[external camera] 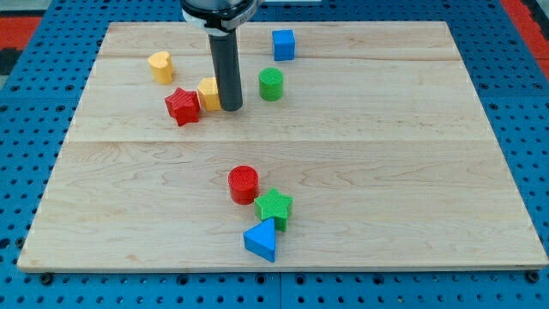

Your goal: Place the red circle below the yellow hexagon

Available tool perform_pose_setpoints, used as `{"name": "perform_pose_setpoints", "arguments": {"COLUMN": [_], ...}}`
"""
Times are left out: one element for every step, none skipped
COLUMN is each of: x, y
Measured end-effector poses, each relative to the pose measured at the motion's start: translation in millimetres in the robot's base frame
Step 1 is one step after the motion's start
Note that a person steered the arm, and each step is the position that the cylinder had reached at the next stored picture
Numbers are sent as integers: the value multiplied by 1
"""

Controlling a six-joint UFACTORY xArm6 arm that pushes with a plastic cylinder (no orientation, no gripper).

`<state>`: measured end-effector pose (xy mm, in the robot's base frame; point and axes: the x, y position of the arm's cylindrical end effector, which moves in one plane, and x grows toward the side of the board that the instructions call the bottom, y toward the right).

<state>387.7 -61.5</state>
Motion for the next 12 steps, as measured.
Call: {"name": "perform_pose_setpoints", "arguments": {"x": [58,120,124,123,118,154,224,231,231,229,217,182], "y": [27,64,65,65,108,145,140,113,63,20,0,6]}}
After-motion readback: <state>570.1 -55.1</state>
